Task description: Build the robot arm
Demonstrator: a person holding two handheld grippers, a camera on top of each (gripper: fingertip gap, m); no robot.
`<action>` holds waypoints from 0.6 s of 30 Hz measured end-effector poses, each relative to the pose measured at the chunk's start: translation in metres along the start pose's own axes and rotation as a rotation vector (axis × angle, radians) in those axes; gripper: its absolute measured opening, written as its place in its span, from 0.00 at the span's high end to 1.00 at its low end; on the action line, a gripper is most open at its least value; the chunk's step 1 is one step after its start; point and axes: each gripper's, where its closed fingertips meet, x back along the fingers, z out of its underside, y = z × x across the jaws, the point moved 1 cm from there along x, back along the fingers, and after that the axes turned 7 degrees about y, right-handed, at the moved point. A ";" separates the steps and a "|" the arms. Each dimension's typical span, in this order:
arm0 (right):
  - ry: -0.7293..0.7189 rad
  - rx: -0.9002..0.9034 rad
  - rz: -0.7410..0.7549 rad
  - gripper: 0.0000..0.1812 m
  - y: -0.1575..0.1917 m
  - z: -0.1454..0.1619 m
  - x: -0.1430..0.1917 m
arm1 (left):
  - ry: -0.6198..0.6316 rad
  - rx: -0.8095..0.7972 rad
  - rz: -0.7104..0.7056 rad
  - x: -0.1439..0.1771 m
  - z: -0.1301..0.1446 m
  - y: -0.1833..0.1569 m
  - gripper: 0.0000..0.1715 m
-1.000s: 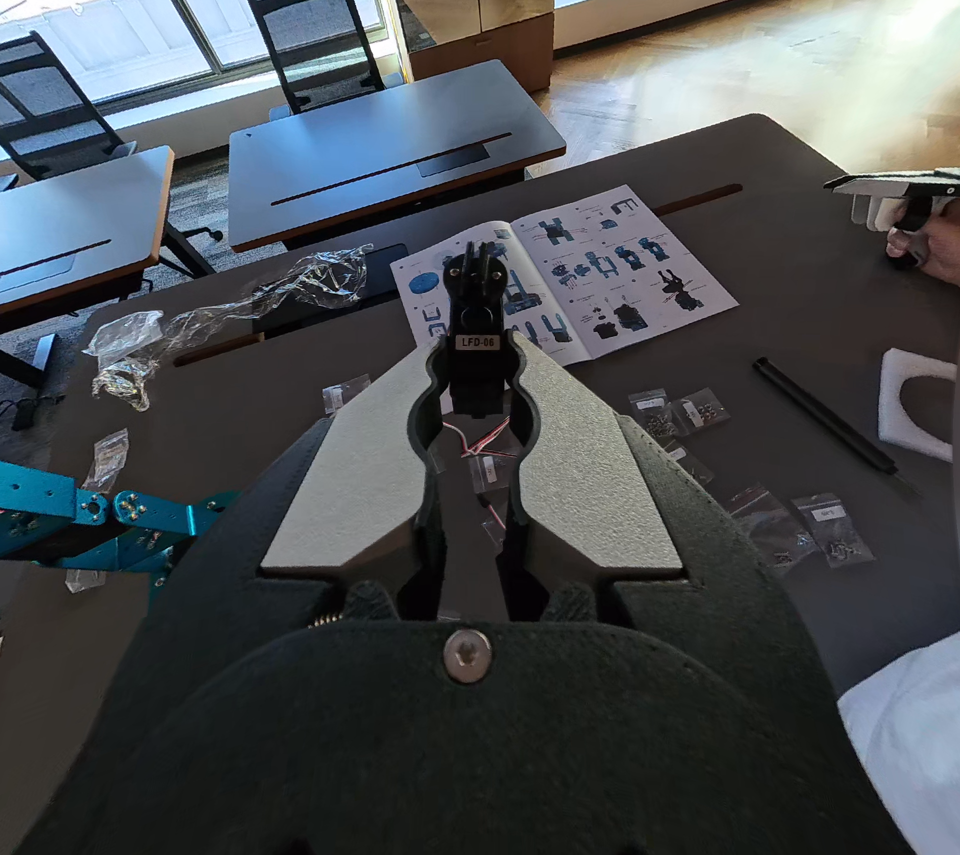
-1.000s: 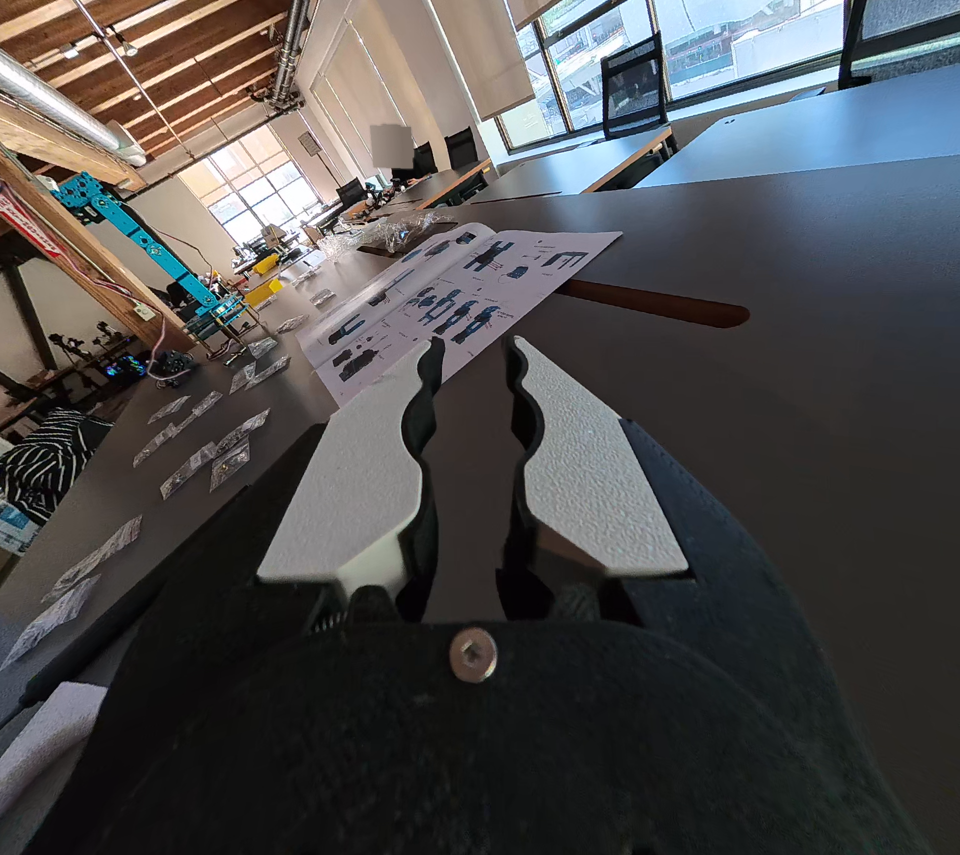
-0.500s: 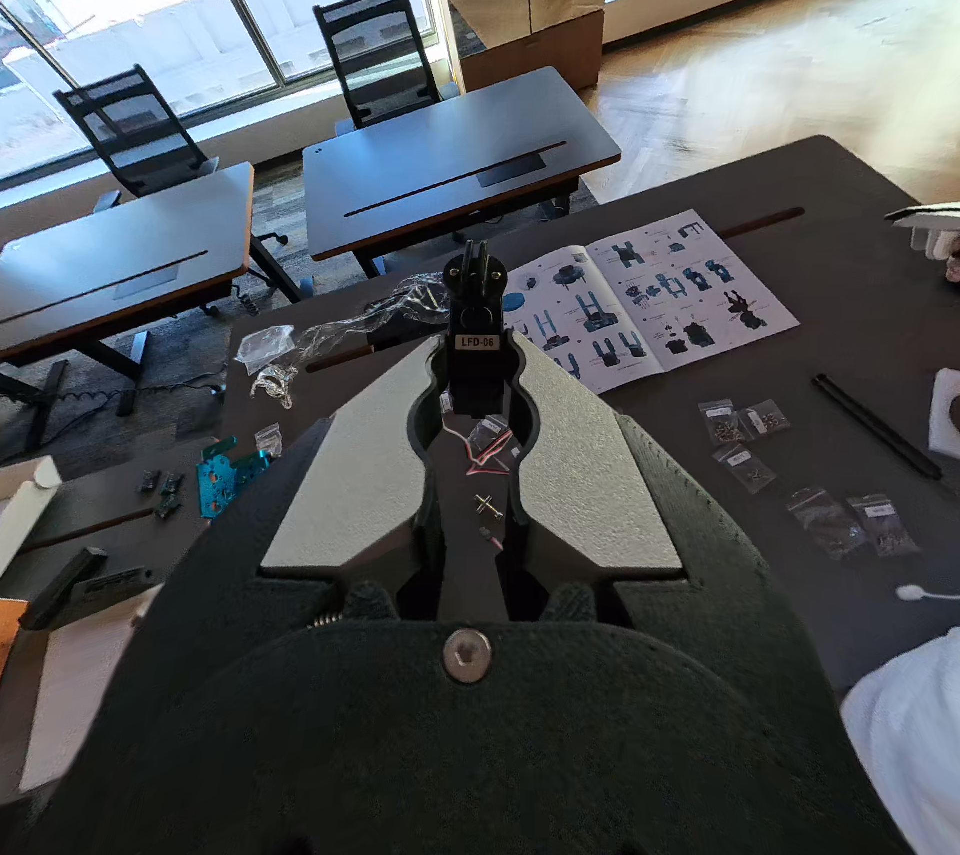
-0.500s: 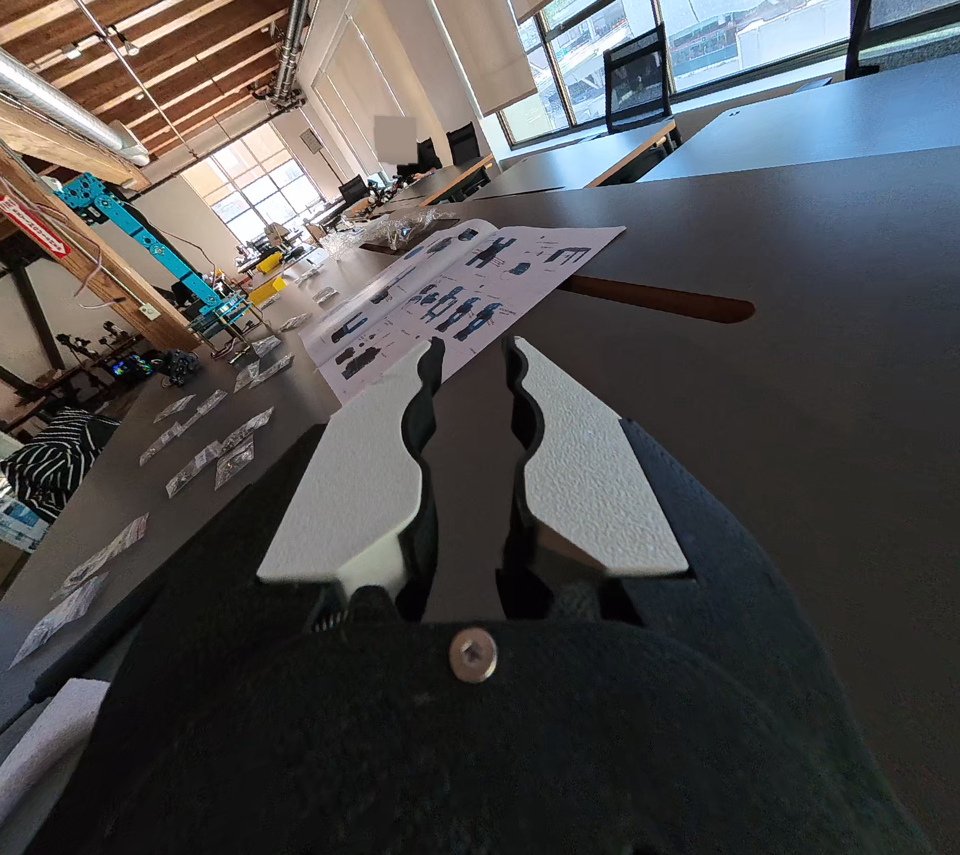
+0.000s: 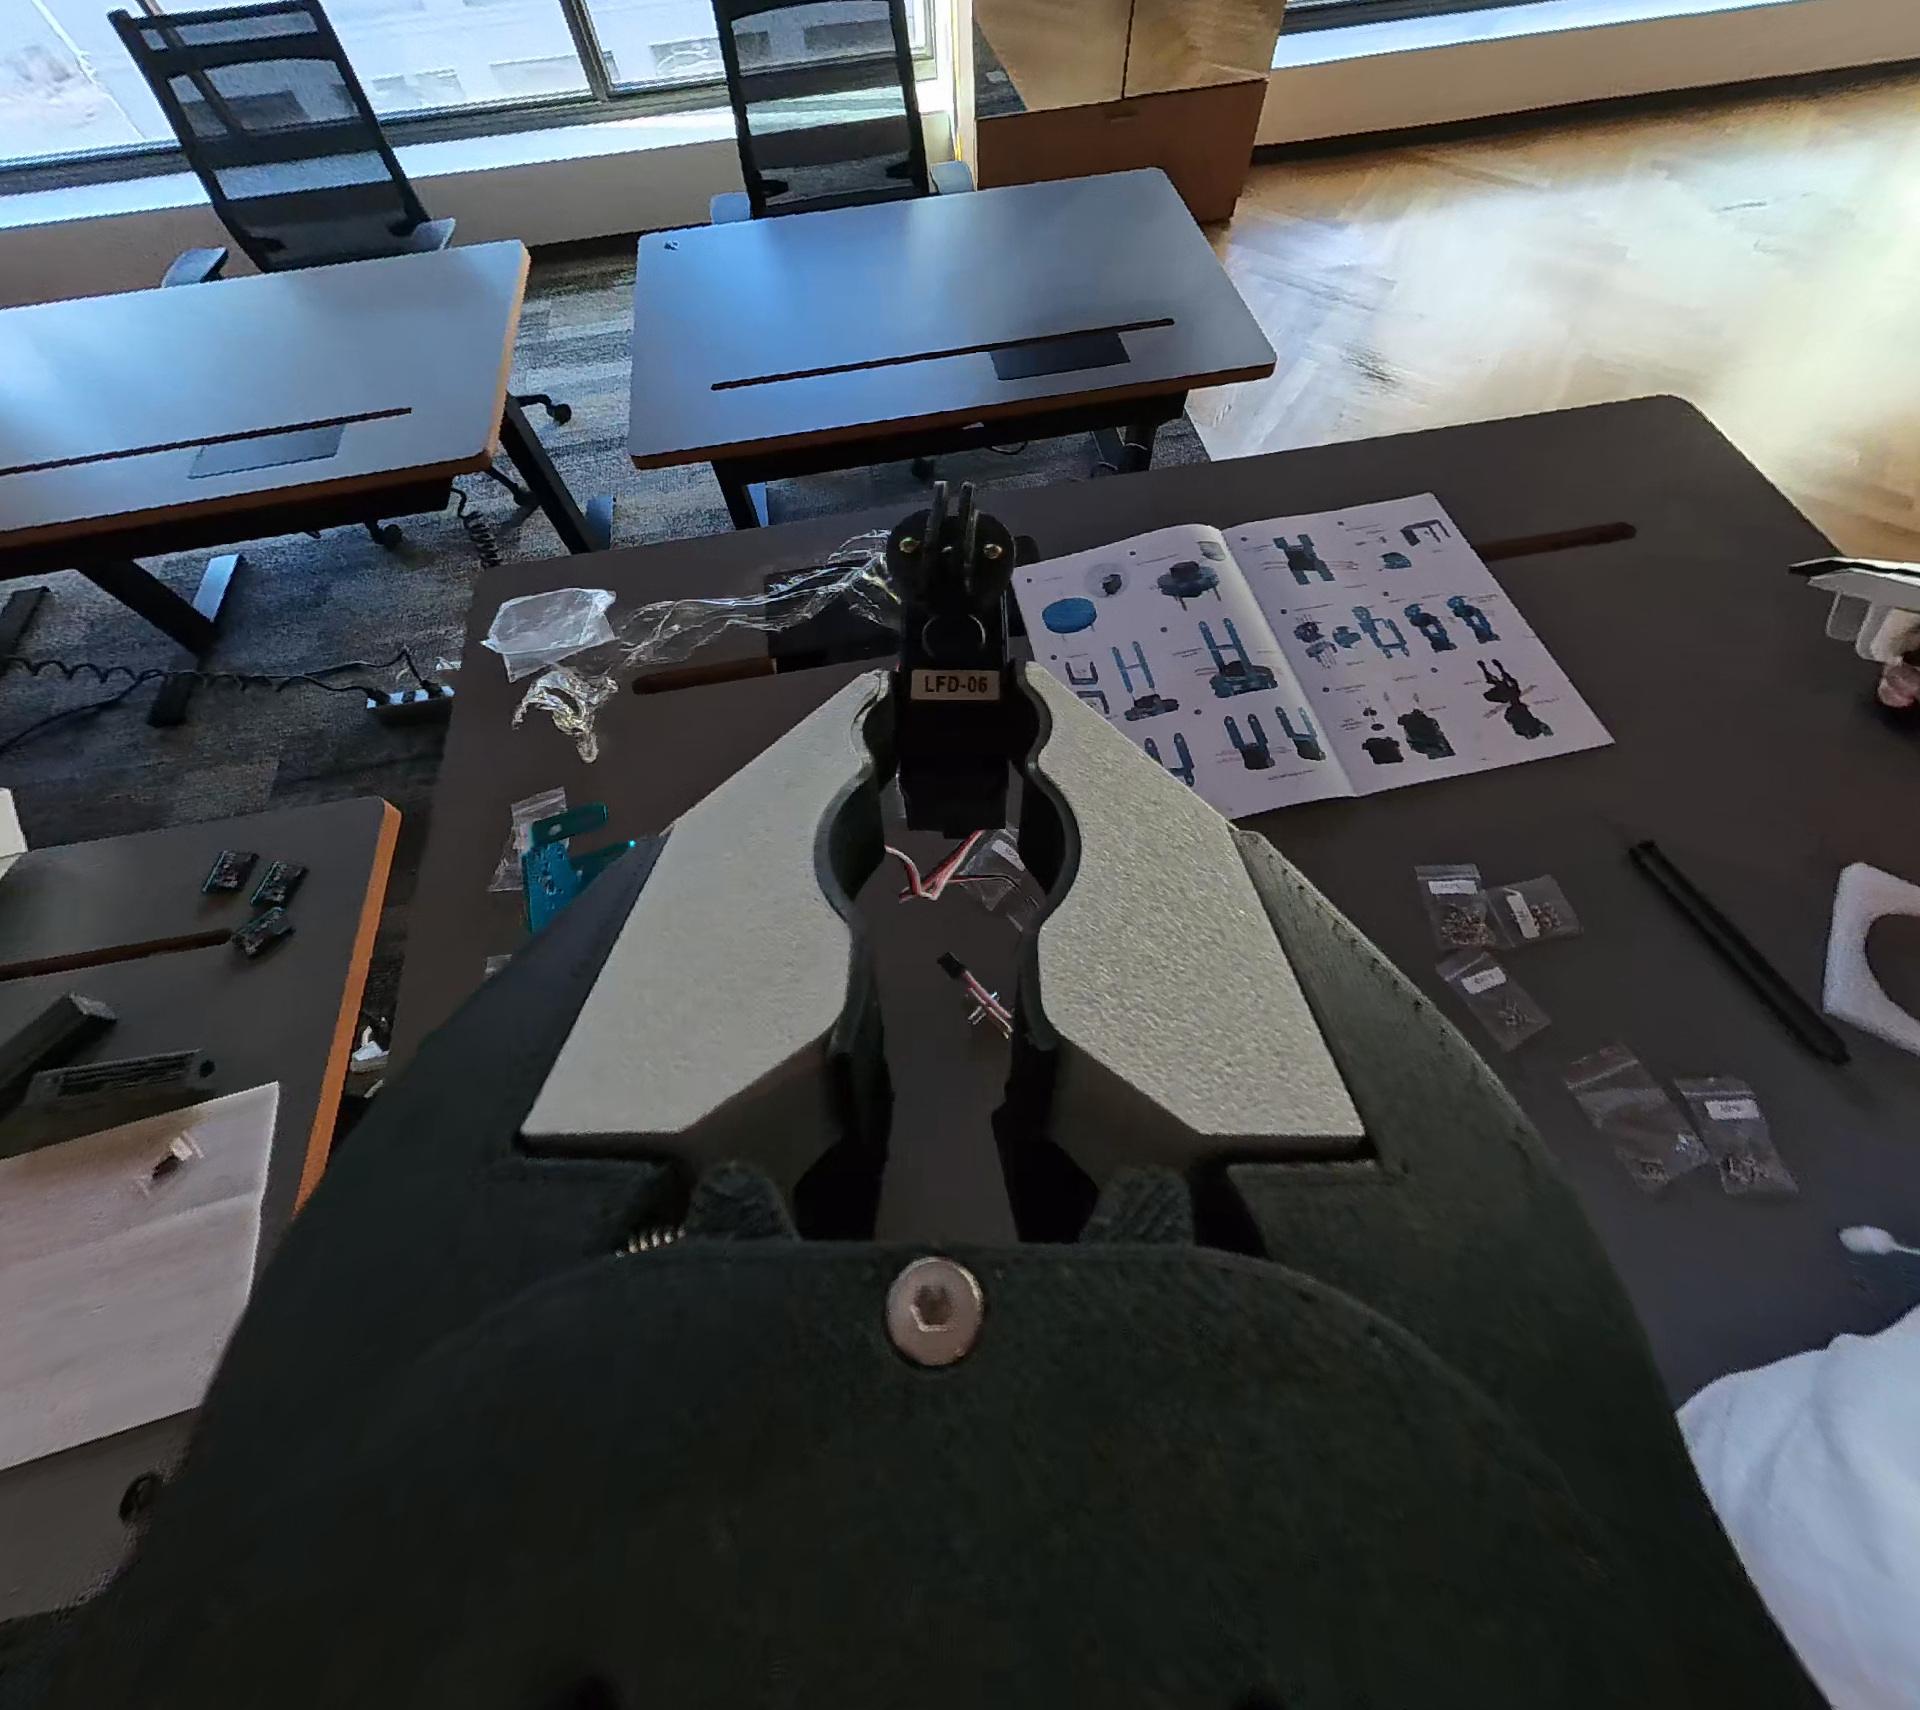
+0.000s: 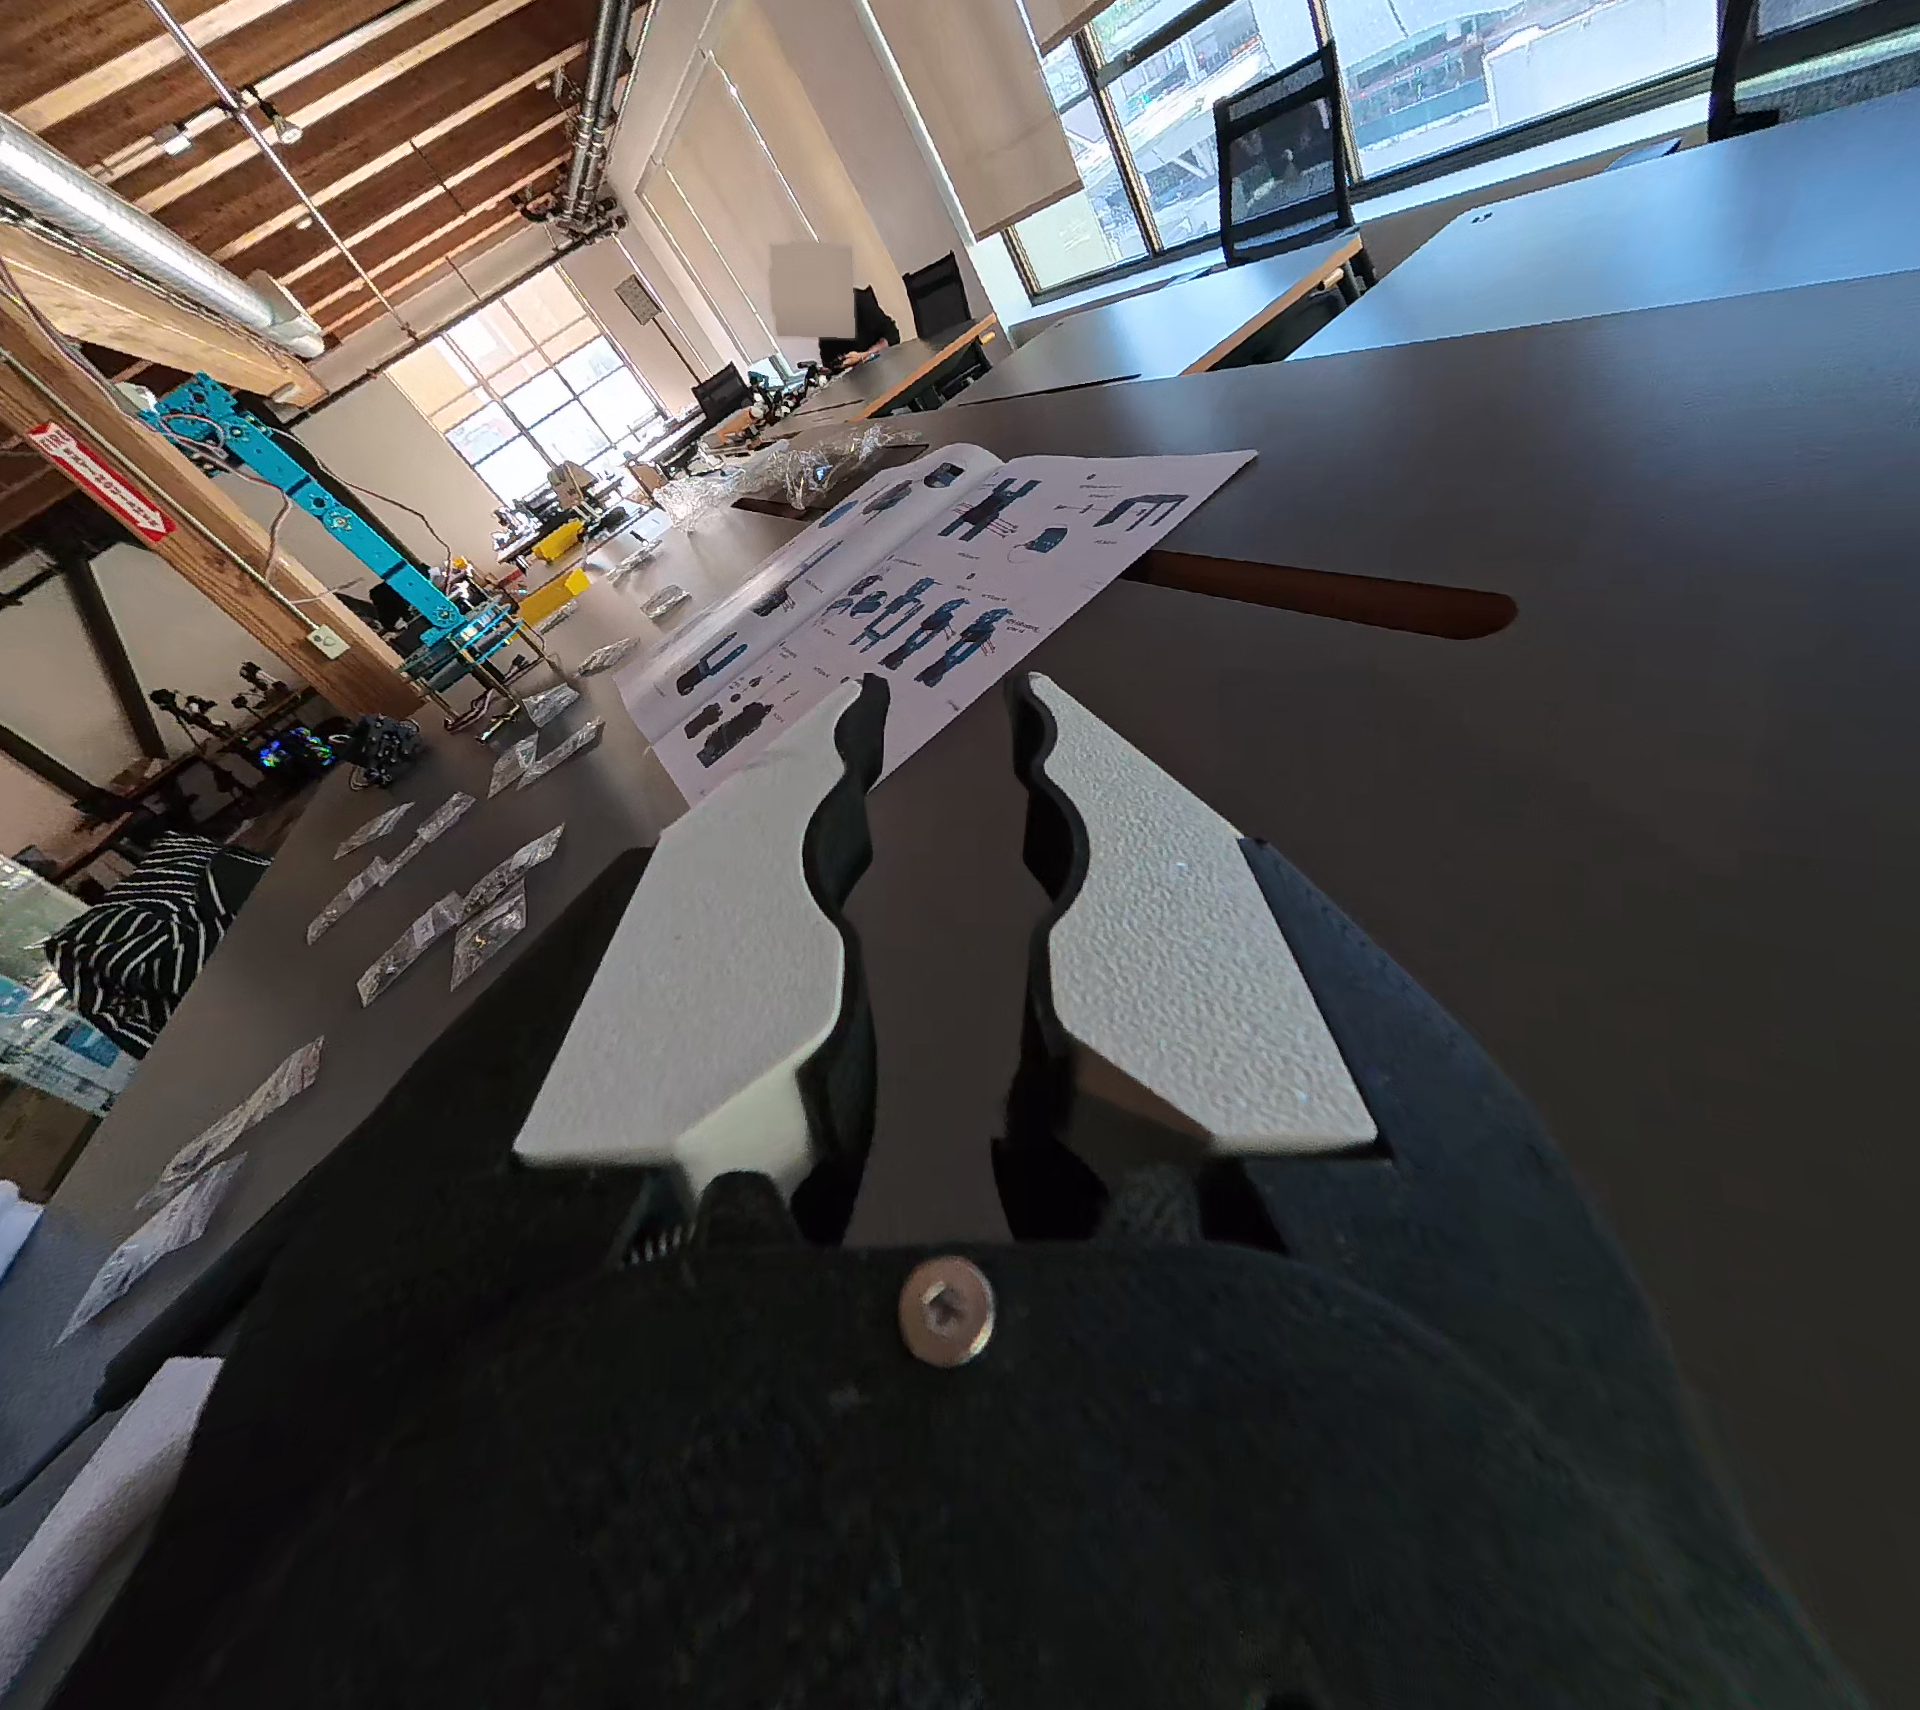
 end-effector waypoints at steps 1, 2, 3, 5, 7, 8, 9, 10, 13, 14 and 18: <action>0.000 -0.001 -0.001 0.87 0.000 0.000 0.000 | 0.004 0.006 -0.001 -0.001 0.001 0.002 0.89; 0.002 -0.002 -0.002 0.87 0.000 0.000 0.000 | 0.007 0.012 -0.002 -0.002 0.001 0.004 0.89; 0.002 -0.004 -0.004 0.87 0.000 0.000 0.000 | 0.010 0.016 0.001 -0.004 0.002 0.005 0.89; 0.000 -0.006 -0.005 0.87 0.000 0.000 0.000 | 0.013 0.017 0.006 -0.007 0.003 0.004 0.89; -0.001 -0.008 -0.007 0.87 0.000 0.000 0.000 | 0.026 0.014 0.004 -0.011 0.006 0.004 0.89; -0.002 -0.009 -0.008 0.87 0.000 0.000 0.000 | 0.030 0.012 0.006 -0.014 0.007 0.003 0.89; -0.005 -0.010 -0.008 0.87 0.000 0.000 0.000 | 0.034 0.012 0.012 -0.017 0.007 0.001 0.89; -0.005 -0.011 -0.008 0.87 0.000 0.000 0.000 | 0.037 0.011 0.018 -0.019 0.007 0.000 0.89; -0.004 -0.012 -0.007 0.87 -0.001 0.000 0.000 | 0.044 -0.002 0.025 -0.026 0.004 -0.005 0.89; -0.004 -0.013 -0.008 0.87 -0.001 0.000 0.000 | 0.045 -0.006 0.027 -0.028 0.004 -0.006 0.89; -0.004 -0.020 -0.012 0.87 -0.001 0.000 0.000 | 0.057 -0.007 0.039 -0.035 0.005 -0.008 0.89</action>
